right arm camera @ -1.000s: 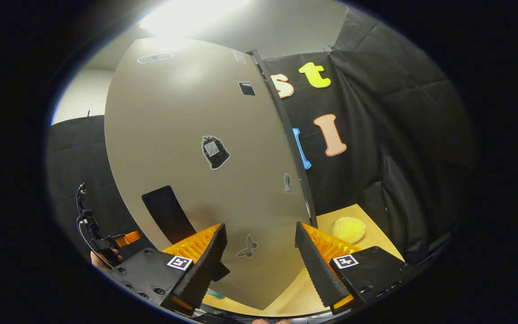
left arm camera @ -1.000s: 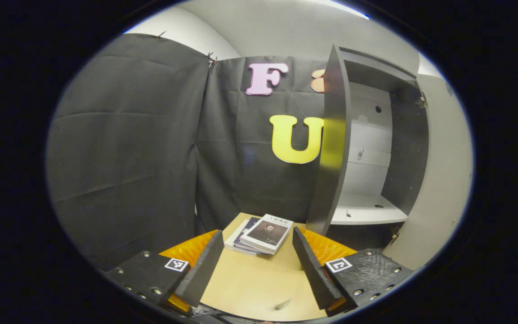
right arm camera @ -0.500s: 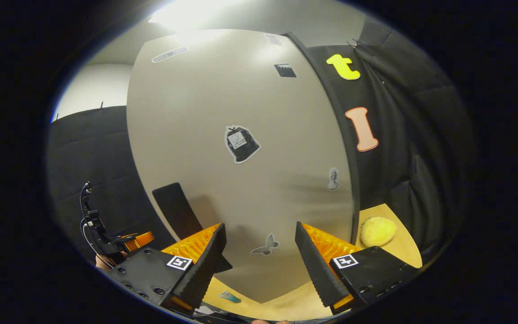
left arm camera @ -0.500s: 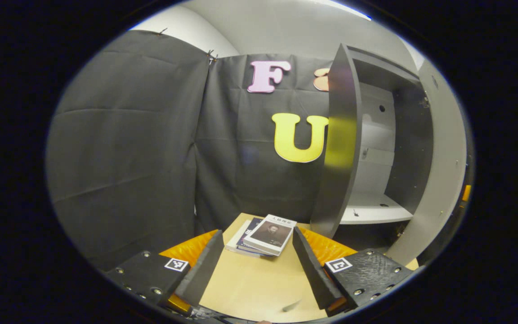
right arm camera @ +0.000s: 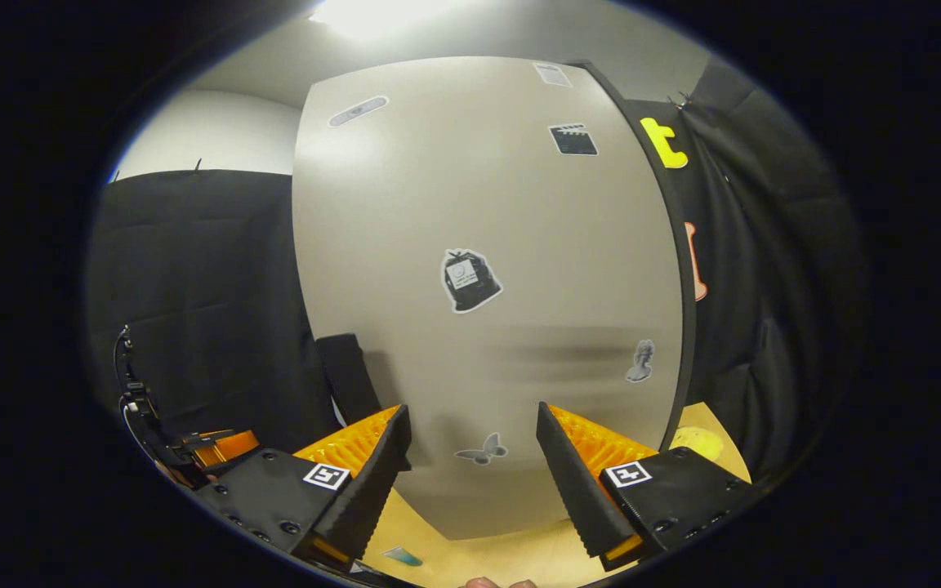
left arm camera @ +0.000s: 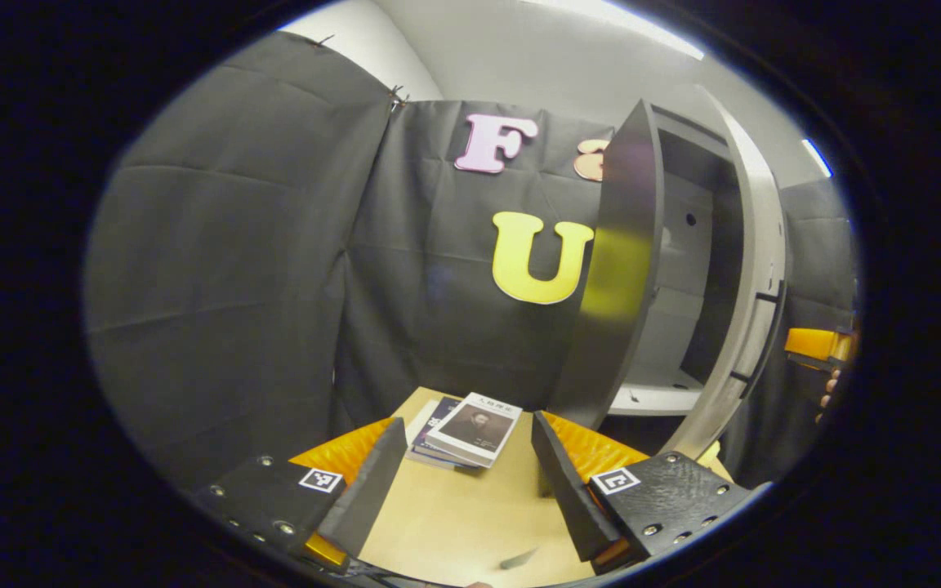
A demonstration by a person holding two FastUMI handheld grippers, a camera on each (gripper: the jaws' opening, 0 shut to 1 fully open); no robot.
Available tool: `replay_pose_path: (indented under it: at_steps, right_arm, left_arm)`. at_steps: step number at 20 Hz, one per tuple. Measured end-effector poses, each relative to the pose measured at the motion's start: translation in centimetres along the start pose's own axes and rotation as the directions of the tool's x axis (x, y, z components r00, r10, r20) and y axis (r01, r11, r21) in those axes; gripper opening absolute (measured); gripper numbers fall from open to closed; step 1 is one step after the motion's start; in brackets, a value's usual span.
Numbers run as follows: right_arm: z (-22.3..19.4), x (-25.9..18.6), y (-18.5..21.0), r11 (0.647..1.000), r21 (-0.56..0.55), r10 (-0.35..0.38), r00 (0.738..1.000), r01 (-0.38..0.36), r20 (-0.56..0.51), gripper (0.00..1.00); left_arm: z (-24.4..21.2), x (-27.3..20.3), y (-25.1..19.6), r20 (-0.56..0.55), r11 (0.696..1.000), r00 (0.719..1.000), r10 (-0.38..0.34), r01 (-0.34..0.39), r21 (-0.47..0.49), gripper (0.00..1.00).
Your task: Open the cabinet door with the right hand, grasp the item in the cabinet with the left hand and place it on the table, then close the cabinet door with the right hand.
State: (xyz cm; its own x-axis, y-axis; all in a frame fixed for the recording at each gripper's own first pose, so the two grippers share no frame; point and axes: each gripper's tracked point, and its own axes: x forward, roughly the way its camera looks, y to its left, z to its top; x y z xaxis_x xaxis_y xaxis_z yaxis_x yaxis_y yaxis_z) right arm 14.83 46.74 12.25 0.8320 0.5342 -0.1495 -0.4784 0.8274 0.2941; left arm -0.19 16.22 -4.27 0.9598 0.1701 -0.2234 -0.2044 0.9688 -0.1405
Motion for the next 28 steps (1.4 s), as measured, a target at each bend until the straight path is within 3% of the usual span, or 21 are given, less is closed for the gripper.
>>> replay_pose_path:
  at_steps: [3, 6, 7, 11, 13, 15, 18, 21, 28]
  right_arm:
    - [0.5, -0.4, -3.5, 0.998, 0.025, -0.058, 0.998, 0.057, 0.033, 0.98]
    - [1.3, -1.0, -7.6, 0.994, 0.03, -0.106, 0.992, 0.104, 0.066, 0.98]
    - [1.5, -1.2, -8.8, 0.994, 0.03, -0.11, 0.992, 0.108, 0.068, 0.98]
    - [1.1, -1.5, -12.7, 0.995, 0.066, -0.08, 0.995, 0.077, 0.054, 0.98]
    - [0.4, -1.5, -14.6, 0.996, 0.047, -0.081, 0.996, 0.079, 0.034, 0.97]
    - [0.2, -1.7, -16.2, 0.996, 0.016, -0.088, 0.996, 0.087, 0.028, 0.98]
    - [0.5, -2.4, -18.6, 0.99, -0.039, -0.13, 0.99, 0.132, 0.051, 0.97]
    - [0.1, -2.8, -20.2, 0.976, -0.082, -0.194, 0.978, 0.2, 0.074, 0.98]
    - [-1.7, -2.8, -18.9, 0.948, -0.12, -0.287, 0.955, 0.294, 0.068, 0.98]
  left_arm:
    - [1.4, -1.0, -1.9, 0.024, 0.998, 1.0, -0.004, 0.003, 0.058, 0.95]
    - [3.1, -2.1, -4.9, 0.068, 0.991, 0.998, 0.009, -0.018, 0.133, 0.91]
    - [3.1, -2.8, -6.8, 0.072, 0.99, 0.997, -0.01, -0.001, 0.14, 0.94]
    - [4.6, -5.3, -12.5, 0.131, 0.989, 0.991, -0.031, 0.012, 0.146, 0.92]
    - [4.5, -6.0, -13.9, 0.162, 0.99, 0.987, -0.003, -0.019, 0.139, 0.92]
    - [4.7, -7.0, -14.3, 0.211, 0.993, 0.977, 0.04, -0.062, 0.097, 0.92]
    - [3.5, -7.1, -15.2, 0.195, 0.998, 0.98, 0.049, -0.057, 0.035, 0.92]
    - [3.8, -7.1, -14.5, 0.194, 0.998, 0.98, 0.051, -0.058, 0.03, 0.91]
    - [4.3, -5.9, -10.5, 0.167, 0.998, 0.985, 0.043, -0.052, 0.048, 0.92]
